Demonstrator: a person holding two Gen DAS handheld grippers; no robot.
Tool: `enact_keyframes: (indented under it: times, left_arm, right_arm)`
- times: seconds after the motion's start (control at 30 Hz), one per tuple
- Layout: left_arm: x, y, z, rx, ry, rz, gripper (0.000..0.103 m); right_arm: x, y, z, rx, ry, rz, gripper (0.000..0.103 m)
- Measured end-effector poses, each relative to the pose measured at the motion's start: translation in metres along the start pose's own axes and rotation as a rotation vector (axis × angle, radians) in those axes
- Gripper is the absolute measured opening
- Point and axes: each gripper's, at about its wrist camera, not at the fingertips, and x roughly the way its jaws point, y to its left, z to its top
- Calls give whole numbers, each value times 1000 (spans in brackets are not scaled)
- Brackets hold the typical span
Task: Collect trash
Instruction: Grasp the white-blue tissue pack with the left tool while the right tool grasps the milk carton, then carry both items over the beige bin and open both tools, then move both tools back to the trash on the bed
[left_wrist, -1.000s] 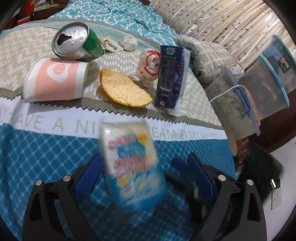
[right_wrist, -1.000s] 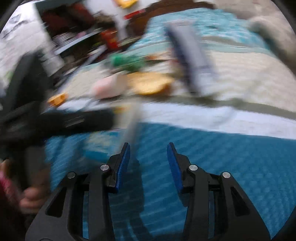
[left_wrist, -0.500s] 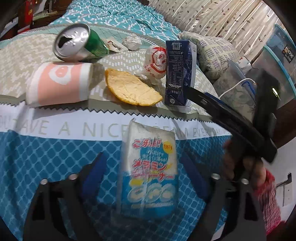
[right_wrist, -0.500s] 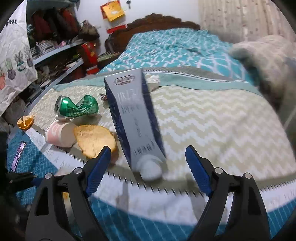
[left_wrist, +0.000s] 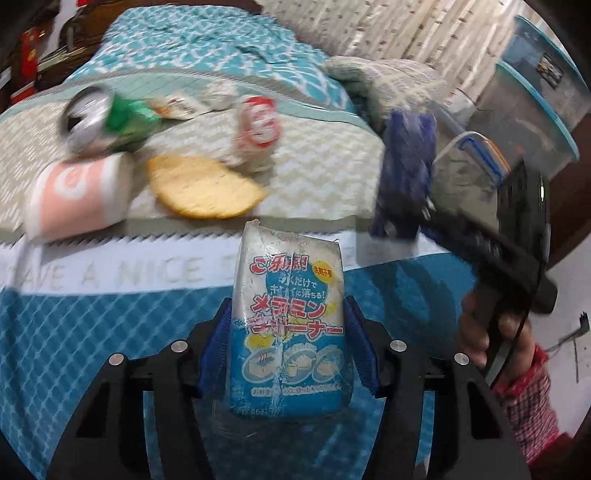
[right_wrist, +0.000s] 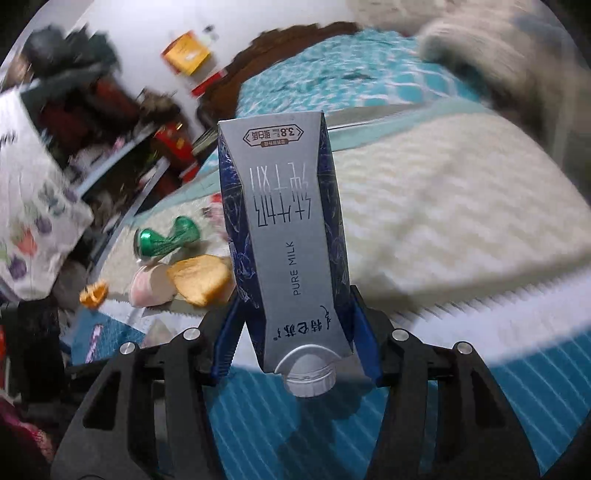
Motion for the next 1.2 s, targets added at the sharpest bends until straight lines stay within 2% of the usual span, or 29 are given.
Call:
enact_keyframes:
  times: [0.13,0.27,0.5,0.67,0.77,0.8,0.83,0.9,1.03,1.2]
  left_arm:
    - [18,-38,11,46,33,-59,56]
    - [39,-93,32,140,49,-113,56]
    - [95,-222,78,329,83,-253,56]
    - [147,-307,98,441,105,-273,56]
    - [174,-339,109,460,120,-282,62]
    - [190,-354,114,453,138,-281,66]
    - [198,-361,116,448,148,-275,72]
    - [214,-374,122,435,164,-262,73]
    - [214,-373,123,440,160,-276,72]
    - [188,-345,113,446,136,-286,71]
  right_arm:
    - [-43,-52,-18,129,-40,-41,56]
    - [-89,-102,-30,230,-119,-91,56]
    - [-163,-184,-40,431,-262,-175,56]
    - [-191,-235,-41,544,-313,-234,56]
    - [-201,-256,-37,557,-339,-273,58]
    - [-200,-258,-31,547,-341,-293,66]
    - [-201,-260,-28,533,-343,-335,76]
    - [-208,-262,-24,516,-371,-379,76]
    - [-221,-252,-31,500,-428,-380,76]
    - [-211,-243,-45,498,-413,-328,76]
